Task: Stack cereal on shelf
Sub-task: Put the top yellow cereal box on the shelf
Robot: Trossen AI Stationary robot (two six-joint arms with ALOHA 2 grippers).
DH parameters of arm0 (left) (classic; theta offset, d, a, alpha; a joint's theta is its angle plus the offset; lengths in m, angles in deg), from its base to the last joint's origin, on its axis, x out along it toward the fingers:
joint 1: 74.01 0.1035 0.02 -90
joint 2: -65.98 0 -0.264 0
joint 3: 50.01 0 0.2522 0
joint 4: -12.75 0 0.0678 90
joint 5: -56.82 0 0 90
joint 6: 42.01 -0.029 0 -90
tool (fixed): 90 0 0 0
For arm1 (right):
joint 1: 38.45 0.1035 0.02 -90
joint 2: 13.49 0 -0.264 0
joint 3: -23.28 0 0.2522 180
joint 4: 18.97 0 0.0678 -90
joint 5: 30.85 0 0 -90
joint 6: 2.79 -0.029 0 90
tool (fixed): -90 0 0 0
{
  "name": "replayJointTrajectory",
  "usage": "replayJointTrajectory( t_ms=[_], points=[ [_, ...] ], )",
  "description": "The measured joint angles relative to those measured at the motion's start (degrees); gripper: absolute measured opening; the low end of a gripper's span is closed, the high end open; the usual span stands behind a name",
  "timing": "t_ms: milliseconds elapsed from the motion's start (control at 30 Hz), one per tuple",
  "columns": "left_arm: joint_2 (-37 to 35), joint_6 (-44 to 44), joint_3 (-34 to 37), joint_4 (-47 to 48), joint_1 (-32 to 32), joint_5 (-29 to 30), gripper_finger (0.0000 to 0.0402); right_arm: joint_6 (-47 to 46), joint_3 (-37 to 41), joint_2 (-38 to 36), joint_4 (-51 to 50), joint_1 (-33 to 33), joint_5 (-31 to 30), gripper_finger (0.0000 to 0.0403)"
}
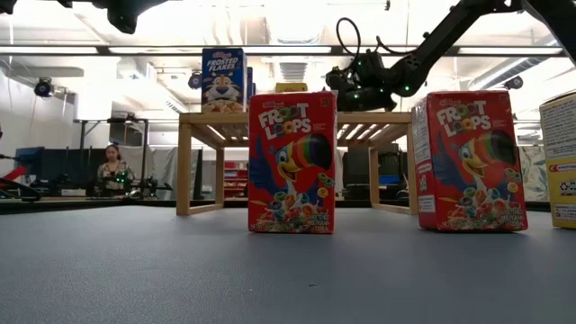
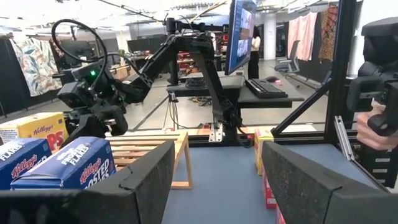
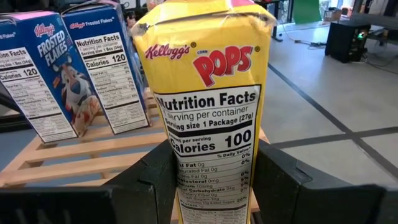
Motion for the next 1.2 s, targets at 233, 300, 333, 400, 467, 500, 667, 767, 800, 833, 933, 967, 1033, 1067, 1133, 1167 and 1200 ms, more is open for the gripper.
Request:
replayJointTrajectory(
  t_ms=[233, 300, 333, 400, 467, 500, 667, 767, 800, 833, 933, 967, 1033, 1067, 1133, 1167, 1200],
  points=[
    [-0.04, -0.02, 0.00, 0.00, 0.00, 0.00, 0.0226, -0.42, 0.02, -0.44, -0.37, -0.02, -0.06, 0.0162],
    [-0.04, 0.06, 0.00, 0.00, 0.00, 0.00, 0.0226, -0.42, 0.02, -0.47, -0.38, -0.02, -0.06, 0.0162],
    [-0.04, 0.41, 0.00, 0.00, 0.00, 0.00, 0.0226, -0.42, 0.02, -0.47, -0.40, -0.02, -0.06, 0.0162],
    [-0.04, 0.90, 0.00, 0.00, 0.00, 0.00, 0.0226, -0.42, 0.02, -0.51, -0.55, -0.02, -0.05, 0.0163],
    [-0.04, 1.03, 0.00, 0.00, 0.00, 0.00, 0.0226, -0.44, 0.02, -0.55, -0.72, -0.02, -0.06, 0.0169],
    [-0.04, 1.05, 0.00, 0.00, 0.00, 0.00, 0.0226, -0.44, 0.02, -0.55, -0.80, -0.02, -0.04, 0.0173],
    [0.07, 1.07, 0.00, 0.00, 0.00, 0.00, 0.0226, -0.90, 0.13, -0.55, -1.26, 0.09, -0.05, 0.0204],
    [0.07, 1.05, 0.00, 0.00, 0.00, 0.00, 0.0226, -1.20, 0.13, -0.55, -1.14, 0.09, -0.04, 0.0222],
    [0.07, 1.05, 0.00, 0.02, 0.00, 0.00, 0.0226, -1.39, 0.13, -0.61, -1.14, 0.09, -0.04, 0.0227],
    [0.07, 1.06, 0.00, 0.02, 0.00, 0.00, 0.0226, -1.57, 0.13, -0.68, -1.26, 0.09, -0.04, 0.0232],
    [0.07, 1.06, 0.00, 0.04, 0.00, 0.00, 0.0226, -1.19, 0.13, -1.50, -2.80, 0.09, -0.03, 0.0244],
    [0.07, 1.05, 0.00, 0.03, 0.00, 0.01, 0.0226, -0.87, 0.13, -1.91, -3.76, 0.09, -0.05, 0.0247],
    [0.07, 0.98, 0.00, 0.07, 0.00, 0.02, 0.0226, 0.51, 0.13, -2.83, -6.01, 0.09, -0.06, 0.0252],
    [0.07, 0.84, 0.00, 0.07, 0.00, 0.02, 0.0226, 0.97, 0.13, -3.35, -7.19, 0.09, -0.05, 0.0254],
    [0.07, 0.61, 0.00, 0.09, 0.00, 0.04, 0.0226, 2.10, 0.13, -4.44, -9.41, 0.09, -0.06, 0.0256],
    [0.07, 0.57, 0.00, 0.13, 0.00, 0.02, 0.0226, 2.71, 0.13, -5.06, -10.67, 0.09, -0.06, 0.0256],
    [0.07, 0.53, 0.00, 0.17, 0.00, 0.04, 0.0226, 3.59, 0.13, -5.65, -11.92, 0.09, -0.06, 0.0256]
  ],
)
